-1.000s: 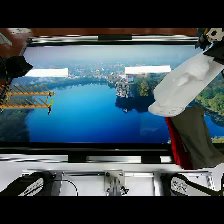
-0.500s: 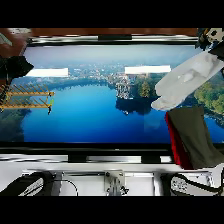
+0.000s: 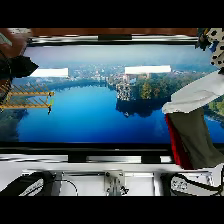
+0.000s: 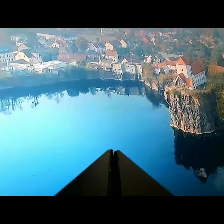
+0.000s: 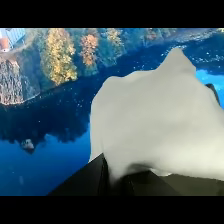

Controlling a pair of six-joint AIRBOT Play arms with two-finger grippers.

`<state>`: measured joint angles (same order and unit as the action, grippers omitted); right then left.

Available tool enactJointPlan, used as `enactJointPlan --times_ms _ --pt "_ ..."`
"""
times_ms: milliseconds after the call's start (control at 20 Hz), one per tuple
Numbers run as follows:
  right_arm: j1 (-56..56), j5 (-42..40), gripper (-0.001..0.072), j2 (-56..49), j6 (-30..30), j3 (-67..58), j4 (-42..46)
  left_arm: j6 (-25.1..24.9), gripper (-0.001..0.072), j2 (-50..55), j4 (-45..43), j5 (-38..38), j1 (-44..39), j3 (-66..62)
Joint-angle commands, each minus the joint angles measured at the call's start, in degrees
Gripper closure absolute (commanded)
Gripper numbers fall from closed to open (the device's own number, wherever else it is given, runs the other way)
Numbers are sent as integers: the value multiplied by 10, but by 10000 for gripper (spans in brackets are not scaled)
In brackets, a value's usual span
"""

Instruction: Fold the shirts.

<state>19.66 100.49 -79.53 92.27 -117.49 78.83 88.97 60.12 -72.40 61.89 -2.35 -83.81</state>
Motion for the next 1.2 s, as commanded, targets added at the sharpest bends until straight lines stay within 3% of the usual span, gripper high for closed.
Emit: enactJointPlan --times_ms 0,350,500,750,900,1150 --pt "0 -30 632 9 -10 0 5 0 678 0 0 -8 -5 0" --pt "0 -295 632 12 -13 0 -106 0 678 0 -1 -17 -5 0" --pt "15 -228 632 12 -12 0 -86 -7 678 -1 0 -16 -5 0" --pt "51 52 632 18 -36 0 -47 -24 678 -5 0 -16 -4 0" --pt "56 61 632 46 -1 5 59 -24 678 -5 0 -16 -5 0" --pt "56 61 632 79 36 58 57 -29 678 -5 0 -16 -5 0"
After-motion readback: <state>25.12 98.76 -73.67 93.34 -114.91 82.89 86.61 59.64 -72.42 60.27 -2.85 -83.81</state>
